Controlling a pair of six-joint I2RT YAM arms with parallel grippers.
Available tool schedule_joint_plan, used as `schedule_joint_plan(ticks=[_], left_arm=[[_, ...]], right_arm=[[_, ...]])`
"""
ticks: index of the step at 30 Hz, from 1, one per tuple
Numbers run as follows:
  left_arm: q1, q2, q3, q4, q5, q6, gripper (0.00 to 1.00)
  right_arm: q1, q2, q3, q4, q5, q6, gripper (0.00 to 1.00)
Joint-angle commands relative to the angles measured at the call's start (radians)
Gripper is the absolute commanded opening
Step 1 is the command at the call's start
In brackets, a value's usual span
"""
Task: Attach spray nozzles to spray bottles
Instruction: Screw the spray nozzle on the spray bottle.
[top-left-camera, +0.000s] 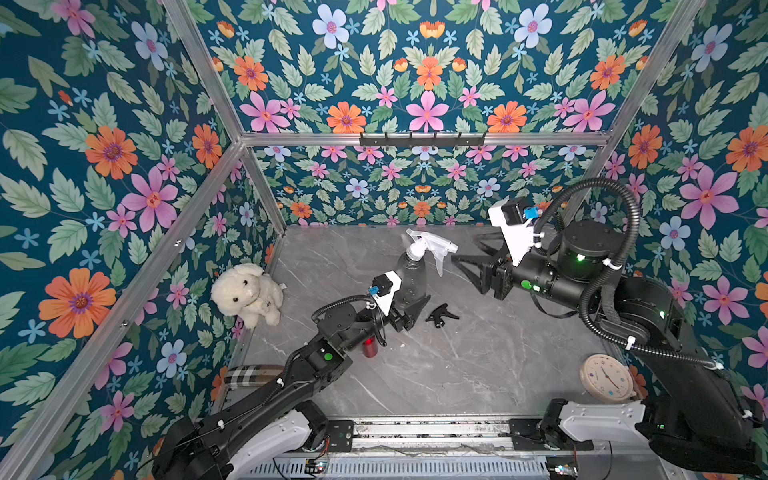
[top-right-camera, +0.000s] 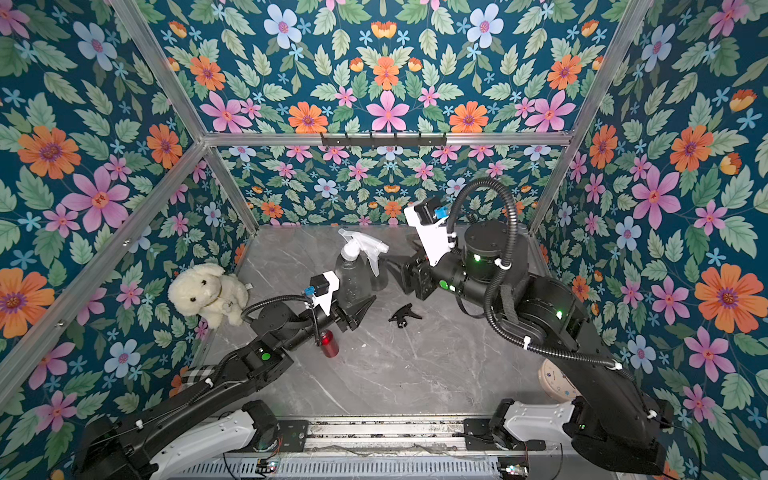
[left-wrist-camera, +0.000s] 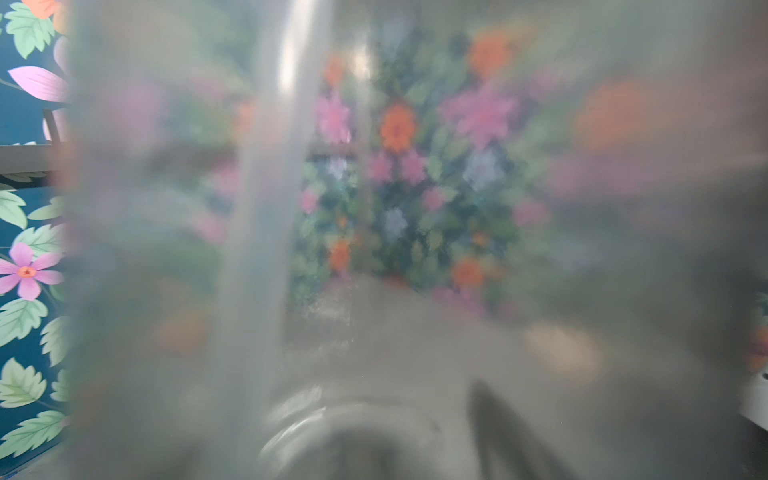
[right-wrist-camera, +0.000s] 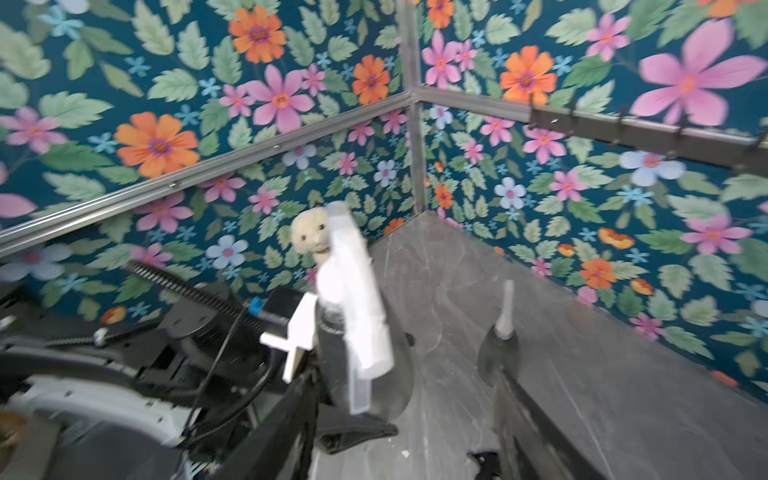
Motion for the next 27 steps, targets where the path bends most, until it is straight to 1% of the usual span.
schedule_joint_plan(ticks=[1, 3, 5, 13, 19, 25, 27], left_arm=[[0.001, 0.001, 0.006, 0.052, 0.016, -0.004, 0.00], [0.001, 0.000, 0.006, 0.055, 0.022, -0.008, 0.00], [0.001, 0.002, 0.006, 0.056, 0.033, -0.011, 0.00], [0.001, 0.010, 0.003, 0.050, 0.065, -0.016, 0.00], [0.001, 0.010, 0.004, 0.042, 0.072, -0.013, 0.00], [0.001, 0.022, 0.004, 0.028, 0.083, 0.001, 0.00], [0.001, 0.026, 0.003, 0.026, 0.085, 0.004, 0.00]], right_arm=[[-0.004, -0.019, -0.061, 0.084, -0.106, -0.007, 0.66], [-0.010, -0.018, -0.076, 0.099, -0.119, -0.011, 0.66], [-0.017, -0.001, -0.057, 0.093, -0.127, -0.017, 0.65], [-0.028, 0.091, 0.061, 0.044, -0.219, -0.047, 0.52], [-0.028, 0.134, 0.127, -0.002, -0.211, -0.052, 0.37], [-0.028, 0.191, 0.238, -0.124, -0.207, -0.050, 0.23], [-0.029, 0.211, 0.268, -0.168, -0.202, -0.050, 0.20]])
